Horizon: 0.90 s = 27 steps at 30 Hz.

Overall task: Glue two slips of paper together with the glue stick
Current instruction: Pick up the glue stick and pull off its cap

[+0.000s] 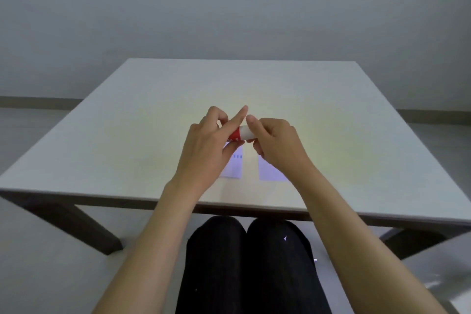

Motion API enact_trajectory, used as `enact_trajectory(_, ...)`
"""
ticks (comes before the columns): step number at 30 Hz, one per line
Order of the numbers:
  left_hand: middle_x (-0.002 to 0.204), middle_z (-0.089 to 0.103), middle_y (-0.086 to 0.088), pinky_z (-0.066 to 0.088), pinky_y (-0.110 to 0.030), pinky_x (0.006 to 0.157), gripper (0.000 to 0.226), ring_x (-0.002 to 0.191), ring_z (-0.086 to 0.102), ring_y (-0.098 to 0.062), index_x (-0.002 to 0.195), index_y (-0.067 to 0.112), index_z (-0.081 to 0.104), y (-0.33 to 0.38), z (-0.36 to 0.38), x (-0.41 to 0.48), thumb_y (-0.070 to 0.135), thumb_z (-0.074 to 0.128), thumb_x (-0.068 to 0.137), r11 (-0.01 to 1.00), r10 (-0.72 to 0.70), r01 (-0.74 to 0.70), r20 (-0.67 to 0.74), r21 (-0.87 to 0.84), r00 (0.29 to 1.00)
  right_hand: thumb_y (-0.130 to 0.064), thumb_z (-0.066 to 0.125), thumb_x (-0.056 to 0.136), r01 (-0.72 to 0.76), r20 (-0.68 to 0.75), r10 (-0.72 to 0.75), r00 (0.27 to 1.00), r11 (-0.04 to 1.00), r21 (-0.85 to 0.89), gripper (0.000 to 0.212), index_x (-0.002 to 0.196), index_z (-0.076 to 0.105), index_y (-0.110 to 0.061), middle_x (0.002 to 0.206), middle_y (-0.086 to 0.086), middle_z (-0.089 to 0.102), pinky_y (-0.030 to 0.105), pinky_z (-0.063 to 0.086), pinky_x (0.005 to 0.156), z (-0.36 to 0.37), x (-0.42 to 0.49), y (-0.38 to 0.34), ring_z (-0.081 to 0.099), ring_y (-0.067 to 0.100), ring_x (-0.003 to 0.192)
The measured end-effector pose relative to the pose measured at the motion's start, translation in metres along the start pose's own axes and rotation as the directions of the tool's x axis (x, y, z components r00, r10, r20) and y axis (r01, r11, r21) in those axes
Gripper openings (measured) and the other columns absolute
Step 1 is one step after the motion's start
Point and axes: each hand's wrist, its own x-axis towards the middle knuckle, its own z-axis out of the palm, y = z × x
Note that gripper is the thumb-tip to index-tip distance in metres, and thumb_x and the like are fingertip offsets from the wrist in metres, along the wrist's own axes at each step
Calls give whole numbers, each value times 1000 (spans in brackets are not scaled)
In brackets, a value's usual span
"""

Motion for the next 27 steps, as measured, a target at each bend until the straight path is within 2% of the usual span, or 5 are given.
enact_trajectory(4, 96, 51, -11, 47, -37, 70, 57, 70, 42, -15, 139, 24, 46, -5, -1, -4, 16, 65, 86, 1000, -28, 28, 30, 12, 999, -21, 60, 89, 34, 214, -52, 975, 996, 84, 24, 112, 54, -15, 95, 2, 61, 26, 51, 58, -7, 0, 7, 63, 16, 64)
enact_trajectory(9, 94, 52, -11, 45, -36, 65, 57, 69, 36, -14, 136, 22, 50, -8, 4, 0, 15, 69, 83, 999, 8, -8, 10, 33, 1000, -35, 53, 93, -68, 127, 66, 990, 998, 7, 32, 86, 62, -5, 60, 3, 66, 23, 45, 46, -4, 10, 7, 55, 14, 38)
enact_trajectory(14, 96, 52, -9, 44, -34, 68, 57, 68, 42, -16, 137, 25, 48, -15, 8, 2, 17, 68, 84, 1000, -22, 22, 4, 22, 1000, -38, 59, 89, -94, 207, 73, 975, 991, 93, 26, 102, 58, -15, 75, 1, 67, 24, 48, 49, -3, 14, 8, 63, 14, 52)
enact_trajectory(22, 99, 48, 3, 49, -33, 66, 54, 74, 56, -21, 142, 31, 40, -29, 6, -4, 32, 56, 90, 980, -166, 168, 28, -107, 986, -9, 63, 87, 93, -165, -57, 985, 970, 224, 14, 99, 61, -15, 84, 3, 63, 24, 52, 61, -18, 28, 33, 63, 18, 60)
enact_trajectory(27, 95, 66, 12, 48, -23, 77, 39, 85, 62, -12, 128, 26, 57, -36, 4, -14, 29, 59, 89, 881, -269, 261, 37, -394, 963, -22, 63, 85, -224, -447, 104, 888, 949, -223, 23, 104, 60, -8, 96, 11, 67, 29, 43, 70, -51, 48, 89, 57, 22, 78)
